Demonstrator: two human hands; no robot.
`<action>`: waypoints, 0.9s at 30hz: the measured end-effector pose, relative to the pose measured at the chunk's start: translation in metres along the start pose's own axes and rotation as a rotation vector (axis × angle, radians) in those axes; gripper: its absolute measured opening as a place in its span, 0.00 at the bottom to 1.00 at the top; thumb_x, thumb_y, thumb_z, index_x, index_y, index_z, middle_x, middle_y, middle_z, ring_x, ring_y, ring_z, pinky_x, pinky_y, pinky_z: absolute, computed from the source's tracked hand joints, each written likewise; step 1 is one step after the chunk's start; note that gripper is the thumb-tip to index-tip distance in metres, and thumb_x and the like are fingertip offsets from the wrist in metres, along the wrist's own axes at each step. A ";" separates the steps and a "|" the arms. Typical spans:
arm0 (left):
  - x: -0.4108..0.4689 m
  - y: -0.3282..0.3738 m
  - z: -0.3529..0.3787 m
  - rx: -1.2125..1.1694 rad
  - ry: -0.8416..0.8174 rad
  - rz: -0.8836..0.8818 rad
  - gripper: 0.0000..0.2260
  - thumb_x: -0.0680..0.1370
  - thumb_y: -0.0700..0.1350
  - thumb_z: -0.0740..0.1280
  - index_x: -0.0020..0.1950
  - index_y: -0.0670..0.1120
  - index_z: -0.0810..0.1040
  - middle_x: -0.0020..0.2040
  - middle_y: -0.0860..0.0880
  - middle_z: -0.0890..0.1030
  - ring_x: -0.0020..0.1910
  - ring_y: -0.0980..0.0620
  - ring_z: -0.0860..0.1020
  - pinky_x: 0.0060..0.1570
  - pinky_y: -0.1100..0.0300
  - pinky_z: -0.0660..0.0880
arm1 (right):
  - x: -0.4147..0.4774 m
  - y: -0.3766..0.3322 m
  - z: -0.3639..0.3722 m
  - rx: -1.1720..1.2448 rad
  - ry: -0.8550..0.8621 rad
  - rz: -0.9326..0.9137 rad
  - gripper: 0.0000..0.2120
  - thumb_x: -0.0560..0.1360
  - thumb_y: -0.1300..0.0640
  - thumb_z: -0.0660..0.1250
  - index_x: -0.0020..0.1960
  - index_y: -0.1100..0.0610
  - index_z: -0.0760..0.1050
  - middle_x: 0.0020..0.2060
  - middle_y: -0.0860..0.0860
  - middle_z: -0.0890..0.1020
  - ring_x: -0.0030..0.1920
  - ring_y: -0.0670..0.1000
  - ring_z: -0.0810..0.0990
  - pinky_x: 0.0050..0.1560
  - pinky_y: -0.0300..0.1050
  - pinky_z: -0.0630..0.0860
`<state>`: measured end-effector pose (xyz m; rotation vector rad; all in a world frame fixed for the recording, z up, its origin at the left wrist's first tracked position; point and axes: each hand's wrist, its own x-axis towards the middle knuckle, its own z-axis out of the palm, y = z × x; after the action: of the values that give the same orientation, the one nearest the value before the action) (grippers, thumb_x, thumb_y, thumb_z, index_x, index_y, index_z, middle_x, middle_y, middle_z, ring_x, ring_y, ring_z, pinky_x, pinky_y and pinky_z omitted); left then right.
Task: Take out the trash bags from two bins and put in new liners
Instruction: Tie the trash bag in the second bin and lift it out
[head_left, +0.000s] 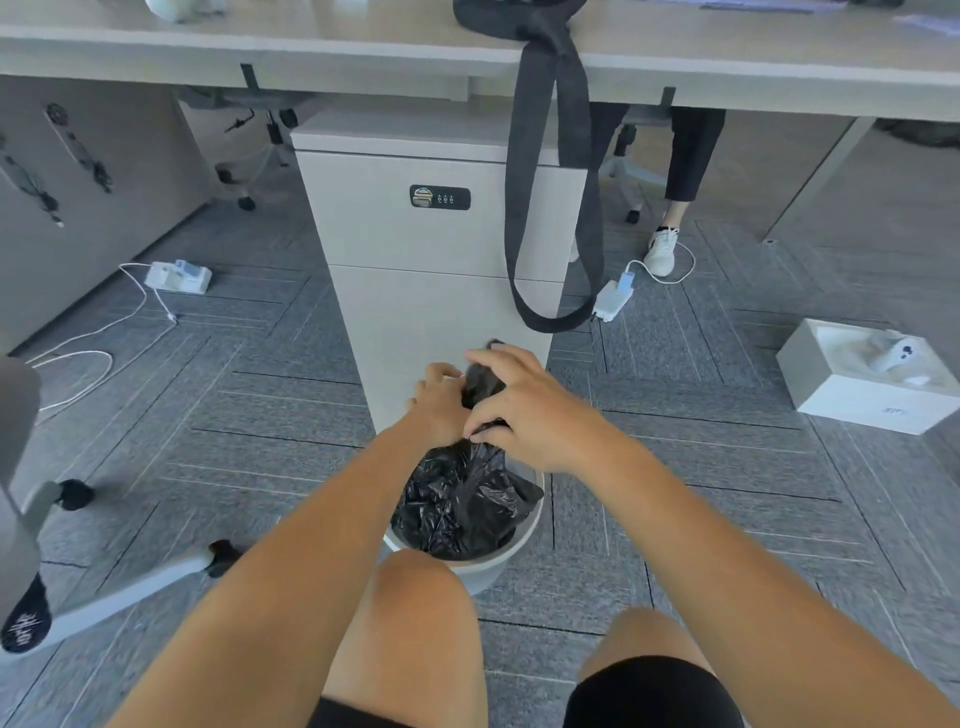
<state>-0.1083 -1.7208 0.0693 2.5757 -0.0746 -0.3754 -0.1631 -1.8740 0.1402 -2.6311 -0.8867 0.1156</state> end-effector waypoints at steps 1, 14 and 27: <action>0.002 0.001 0.001 0.096 -0.013 0.033 0.14 0.76 0.44 0.64 0.61 0.47 0.73 0.71 0.46 0.59 0.66 0.41 0.63 0.62 0.51 0.66 | 0.005 0.001 0.001 0.016 -0.005 -0.001 0.07 0.78 0.52 0.69 0.52 0.45 0.84 0.78 0.45 0.57 0.78 0.48 0.45 0.75 0.53 0.50; -0.023 -0.035 -0.027 -0.109 -0.061 0.207 0.16 0.71 0.42 0.69 0.55 0.54 0.68 0.50 0.48 0.80 0.45 0.46 0.78 0.47 0.50 0.75 | 0.041 0.030 0.057 0.474 0.408 0.178 0.06 0.78 0.56 0.68 0.51 0.54 0.83 0.42 0.47 0.77 0.42 0.40 0.76 0.46 0.32 0.69; -0.030 -0.055 -0.039 -0.111 0.110 0.313 0.19 0.71 0.32 0.67 0.35 0.55 0.67 0.49 0.51 0.81 0.54 0.48 0.75 0.56 0.53 0.70 | 0.055 0.023 0.087 1.100 -0.327 0.798 0.05 0.75 0.56 0.68 0.46 0.57 0.79 0.38 0.54 0.84 0.36 0.50 0.82 0.40 0.41 0.79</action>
<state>-0.1275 -1.6504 0.0805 2.4181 -0.4005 -0.1163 -0.1227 -1.8307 0.0525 -1.7313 0.2259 0.9404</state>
